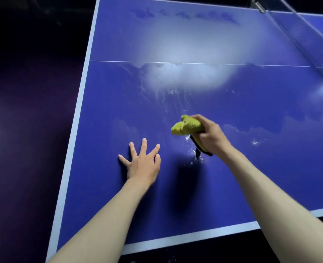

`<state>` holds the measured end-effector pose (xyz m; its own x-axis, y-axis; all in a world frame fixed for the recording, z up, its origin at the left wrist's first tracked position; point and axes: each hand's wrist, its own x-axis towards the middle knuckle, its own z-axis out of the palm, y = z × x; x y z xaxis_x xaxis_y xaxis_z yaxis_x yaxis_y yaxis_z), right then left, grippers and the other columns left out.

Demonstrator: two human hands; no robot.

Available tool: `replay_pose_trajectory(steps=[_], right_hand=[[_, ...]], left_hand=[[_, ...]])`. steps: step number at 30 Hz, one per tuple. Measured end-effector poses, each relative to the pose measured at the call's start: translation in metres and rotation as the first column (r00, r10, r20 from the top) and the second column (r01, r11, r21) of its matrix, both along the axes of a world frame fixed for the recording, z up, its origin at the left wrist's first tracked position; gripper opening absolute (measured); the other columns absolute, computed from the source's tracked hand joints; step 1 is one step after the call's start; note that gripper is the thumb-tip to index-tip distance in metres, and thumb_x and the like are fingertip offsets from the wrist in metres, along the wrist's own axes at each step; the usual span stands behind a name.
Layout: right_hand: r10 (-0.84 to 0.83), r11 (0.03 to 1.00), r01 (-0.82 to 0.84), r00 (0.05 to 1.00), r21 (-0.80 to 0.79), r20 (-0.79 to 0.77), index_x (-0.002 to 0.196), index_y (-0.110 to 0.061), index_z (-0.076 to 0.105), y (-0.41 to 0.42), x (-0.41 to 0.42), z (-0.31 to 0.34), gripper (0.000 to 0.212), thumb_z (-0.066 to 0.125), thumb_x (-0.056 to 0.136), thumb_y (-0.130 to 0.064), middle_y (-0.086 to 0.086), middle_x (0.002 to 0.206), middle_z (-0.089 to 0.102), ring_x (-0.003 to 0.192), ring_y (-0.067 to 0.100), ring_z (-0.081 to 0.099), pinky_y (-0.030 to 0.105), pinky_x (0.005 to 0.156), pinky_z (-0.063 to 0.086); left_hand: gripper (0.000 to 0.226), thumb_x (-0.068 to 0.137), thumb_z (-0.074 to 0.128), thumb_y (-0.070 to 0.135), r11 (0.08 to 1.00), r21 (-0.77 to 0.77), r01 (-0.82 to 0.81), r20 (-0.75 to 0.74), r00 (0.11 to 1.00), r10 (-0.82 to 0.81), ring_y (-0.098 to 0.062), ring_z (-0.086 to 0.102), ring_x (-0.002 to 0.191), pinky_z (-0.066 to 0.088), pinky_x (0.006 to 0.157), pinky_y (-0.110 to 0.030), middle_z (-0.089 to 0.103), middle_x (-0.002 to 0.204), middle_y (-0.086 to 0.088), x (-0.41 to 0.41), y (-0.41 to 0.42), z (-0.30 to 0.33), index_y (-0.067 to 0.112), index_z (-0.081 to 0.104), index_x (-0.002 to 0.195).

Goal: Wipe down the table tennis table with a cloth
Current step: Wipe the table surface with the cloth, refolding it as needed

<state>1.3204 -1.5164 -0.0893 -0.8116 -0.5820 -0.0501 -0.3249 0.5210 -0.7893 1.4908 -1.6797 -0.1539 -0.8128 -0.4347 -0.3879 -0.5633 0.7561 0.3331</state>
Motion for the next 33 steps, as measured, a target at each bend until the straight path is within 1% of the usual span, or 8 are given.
replay_pose_trajectory(steps=[4,8,10,13,18,24,28,33], right_hand=[[-0.089,0.994,0.088,0.996,-0.065,-0.014,0.117,-0.033,0.07,-0.017,-0.077,0.017,0.038,0.067,0.091,-0.007,-0.005,0.11,0.076,0.097,0.008,0.069,0.025,0.084,0.053],[-0.004,0.981,0.027,0.993,0.192,-0.119,0.115,-0.037,0.064,-0.02,-0.151,0.017,0.037,0.06,0.09,-0.011,-0.004,0.098,0.071,0.088,0.024,0.067,0.033,0.076,0.052],[0.044,0.941,0.011,0.987,0.337,-0.155,0.12,-0.037,0.061,-0.02,-0.175,-0.004,0.042,0.057,0.089,-0.009,-0.005,0.108,0.071,0.098,0.029,0.065,0.038,0.082,0.053],[0.096,0.918,-0.03,0.985,0.395,-0.146,0.126,-0.036,0.06,-0.02,-0.182,-0.051,0.051,0.057,0.085,-0.006,-0.005,0.133,0.067,0.122,0.029,0.062,0.045,0.098,0.051],[-0.044,0.972,0.094,0.973,0.215,-0.225,0.132,-0.029,0.068,-0.013,-0.143,-0.097,0.065,0.063,0.073,-0.003,-0.002,0.149,0.059,0.139,0.026,0.051,0.047,0.109,0.042],[0.084,0.964,-0.022,0.971,0.266,-0.222,0.137,-0.032,0.066,0.011,-0.081,-0.098,0.069,0.073,0.072,-0.012,-0.007,0.151,0.057,0.138,0.027,0.051,0.047,0.105,0.04],[0.151,0.963,-0.094,0.965,0.252,-0.214,0.133,-0.038,0.066,0.036,-0.002,-0.092,0.068,0.056,0.067,-0.023,-0.016,0.153,0.054,0.135,0.021,0.049,0.042,0.102,0.037],[0.258,0.932,-0.202,0.953,0.3,-0.161,0.129,-0.04,0.067,0.085,0.093,-0.082,0.064,0.055,0.069,-0.019,-0.021,0.154,0.051,0.137,0.016,0.046,0.04,0.104,0.035]], left_hand=[[0.057,0.099,0.015,0.051,0.99,-0.139,-0.029,-0.039,0.999,0.024,-0.042,-0.005,0.155,0.008,0.109,-0.082,0.002,0.171,0.005,0.001,0.011,-0.016,0.053,0.021,0.155],[0.059,0.093,0.023,0.063,0.982,-0.182,-0.046,-0.054,0.998,0.037,-0.043,0.01,0.155,0.012,0.106,-0.084,0.02,0.169,0.005,-0.002,0.011,-0.024,0.052,0.039,0.149],[0.056,0.093,0.028,0.06,0.978,-0.186,-0.091,-0.089,0.993,0.075,-0.043,0.015,0.154,0.013,0.106,-0.084,0.027,0.167,0.005,-0.006,0.013,-0.026,0.051,0.048,0.144],[0.054,0.092,0.028,0.056,0.967,-0.19,-0.167,-0.147,0.979,0.14,-0.04,0.02,0.154,0.015,0.107,-0.083,0.033,0.164,0.008,-0.011,0.014,-0.026,0.052,0.055,0.139],[0.051,0.093,0.03,0.056,0.959,-0.208,-0.194,-0.149,0.975,0.166,-0.039,0.021,0.153,0.015,0.108,-0.082,0.034,0.163,0.009,-0.013,0.017,-0.03,0.052,0.055,0.138],[0.054,0.092,0.026,0.059,0.961,-0.18,-0.208,-0.111,0.975,0.191,-0.036,0.013,0.156,0.011,0.111,-0.08,0.026,0.166,0.013,-0.014,0.015,-0.024,0.054,0.049,0.141],[0.045,0.097,0.042,0.056,0.968,-0.103,-0.23,-0.13,0.968,0.217,-0.03,0.004,0.157,0.003,0.114,-0.077,0.019,0.167,0.018,-0.012,0.012,-0.021,0.057,0.046,0.142],[0.044,0.105,0.031,0.05,0.977,0.081,-0.196,-0.044,0.979,0.2,-0.024,-0.003,0.158,-0.002,0.119,-0.068,0.011,0.17,0.014,-0.008,0.004,-0.003,0.053,0.041,0.148]])
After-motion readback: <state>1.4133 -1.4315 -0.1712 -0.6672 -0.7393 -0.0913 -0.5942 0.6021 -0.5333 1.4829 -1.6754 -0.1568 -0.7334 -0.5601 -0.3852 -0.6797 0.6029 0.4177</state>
